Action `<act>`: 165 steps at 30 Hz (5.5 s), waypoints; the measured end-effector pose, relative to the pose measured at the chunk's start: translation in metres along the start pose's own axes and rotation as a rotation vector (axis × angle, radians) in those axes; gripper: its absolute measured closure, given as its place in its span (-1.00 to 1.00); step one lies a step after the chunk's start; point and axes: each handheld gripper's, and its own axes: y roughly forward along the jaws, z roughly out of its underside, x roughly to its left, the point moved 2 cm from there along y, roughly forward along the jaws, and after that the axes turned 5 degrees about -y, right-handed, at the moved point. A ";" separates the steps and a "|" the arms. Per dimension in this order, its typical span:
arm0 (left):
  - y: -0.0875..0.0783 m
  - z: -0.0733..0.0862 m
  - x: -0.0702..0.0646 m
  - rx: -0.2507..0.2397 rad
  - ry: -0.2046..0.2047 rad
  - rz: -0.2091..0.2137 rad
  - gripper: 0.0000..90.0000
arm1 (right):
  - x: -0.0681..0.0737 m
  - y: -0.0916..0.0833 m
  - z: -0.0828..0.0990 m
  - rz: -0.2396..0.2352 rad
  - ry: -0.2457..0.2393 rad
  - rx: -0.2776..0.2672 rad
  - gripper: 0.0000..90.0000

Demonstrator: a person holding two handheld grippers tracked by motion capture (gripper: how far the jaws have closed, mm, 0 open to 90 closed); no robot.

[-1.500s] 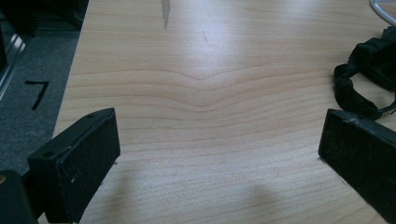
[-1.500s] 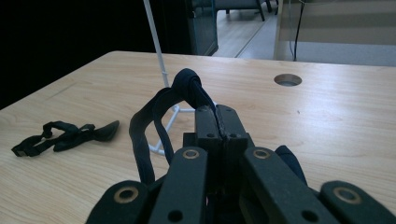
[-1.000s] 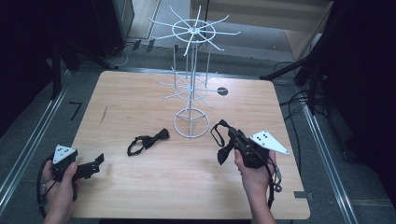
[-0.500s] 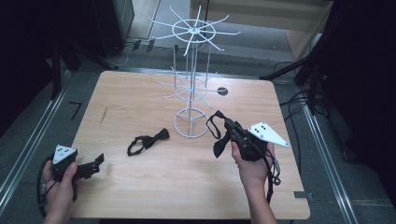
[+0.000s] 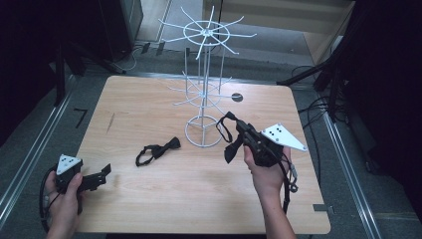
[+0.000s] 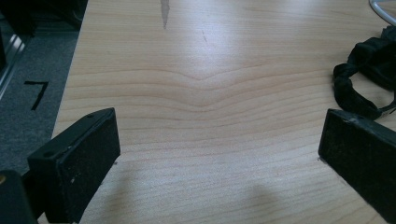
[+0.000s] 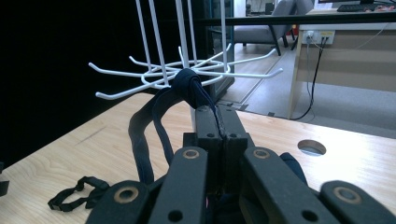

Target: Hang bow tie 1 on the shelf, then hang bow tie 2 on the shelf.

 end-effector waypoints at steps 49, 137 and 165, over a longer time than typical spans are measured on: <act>0.000 0.000 0.000 0.000 0.000 0.003 -1.00 | -0.007 0.075 0.015 0.034 0.118 0.041 1.00; 0.001 -0.001 0.000 0.000 -0.005 0.007 -1.00 | 0.094 0.090 0.101 -0.211 -0.035 0.265 0.10; 0.001 -0.001 0.001 0.008 0.001 0.012 -1.00 | 0.126 0.160 0.107 -0.229 -0.094 0.328 0.14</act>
